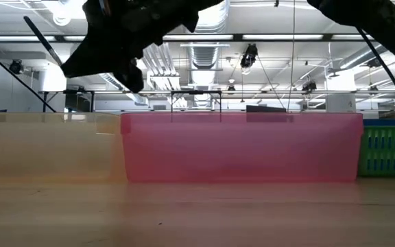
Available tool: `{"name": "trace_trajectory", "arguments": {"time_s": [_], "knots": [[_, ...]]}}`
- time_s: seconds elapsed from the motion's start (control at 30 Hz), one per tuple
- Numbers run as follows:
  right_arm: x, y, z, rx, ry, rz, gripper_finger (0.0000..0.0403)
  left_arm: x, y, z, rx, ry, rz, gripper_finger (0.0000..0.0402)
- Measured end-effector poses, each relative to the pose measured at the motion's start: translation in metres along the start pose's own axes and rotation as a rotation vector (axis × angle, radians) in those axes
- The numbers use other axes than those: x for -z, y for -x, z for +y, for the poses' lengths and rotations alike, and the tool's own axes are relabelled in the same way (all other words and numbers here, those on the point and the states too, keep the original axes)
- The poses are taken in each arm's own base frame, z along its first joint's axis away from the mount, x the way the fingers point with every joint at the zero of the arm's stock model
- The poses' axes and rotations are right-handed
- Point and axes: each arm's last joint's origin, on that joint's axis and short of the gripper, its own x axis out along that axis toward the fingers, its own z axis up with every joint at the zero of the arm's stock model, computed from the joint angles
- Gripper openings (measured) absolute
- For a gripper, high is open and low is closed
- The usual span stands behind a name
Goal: Pick & Place Paint Supplies
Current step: Put the silver foundation brush into the orange bin, then put the gold paintbrush into the orange bin
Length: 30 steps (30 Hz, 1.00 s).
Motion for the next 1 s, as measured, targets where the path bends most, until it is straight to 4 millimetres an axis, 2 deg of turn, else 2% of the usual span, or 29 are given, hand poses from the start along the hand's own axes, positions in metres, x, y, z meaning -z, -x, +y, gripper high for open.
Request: {"name": "trace_trajectory", "arguments": {"time_s": [0.17,0.37,0.43,0.57,0.73,0.87,0.93,1.0], "knots": [[0.006,-0.008,-0.007,0.036,-0.003,-0.012,0.0008,0.0,0.003,0.003,0.002,-0.002,-0.007,0.0125],[0.024,-0.036,-0.026,0.026,-0.095,0.055,0.001,0.0,0.003,0.003,0.008,-0.017,-0.003,0.0125],[0.023,-0.038,-0.026,0.019,-0.111,0.039,0.002,0.0,0.004,0.003,0.009,-0.017,-0.004,0.0125],[0.013,-0.032,-0.02,0.006,-0.128,-0.025,0.0062,0.0,0.004,0.003,0.013,-0.017,-0.003,0.0125],[0.013,-0.031,-0.021,-0.009,-0.168,-0.016,0.0134,0.0,0.004,0.003,0.013,-0.019,0.0,0.0125],[0.009,-0.017,-0.015,-0.022,-0.185,0.007,0.0175,0.001,0.004,0.003,0.02,-0.02,0.003,0.0125],[0.003,0.001,-0.008,-0.011,-0.184,0.018,0.0183,0.001,0.004,0.003,0.019,-0.024,0.007,0.0125],[-0.008,0.03,0.004,0.045,-0.162,-0.018,0.0186,0.002,0.004,0.003,0.017,-0.032,0.015,0.0125]]}}
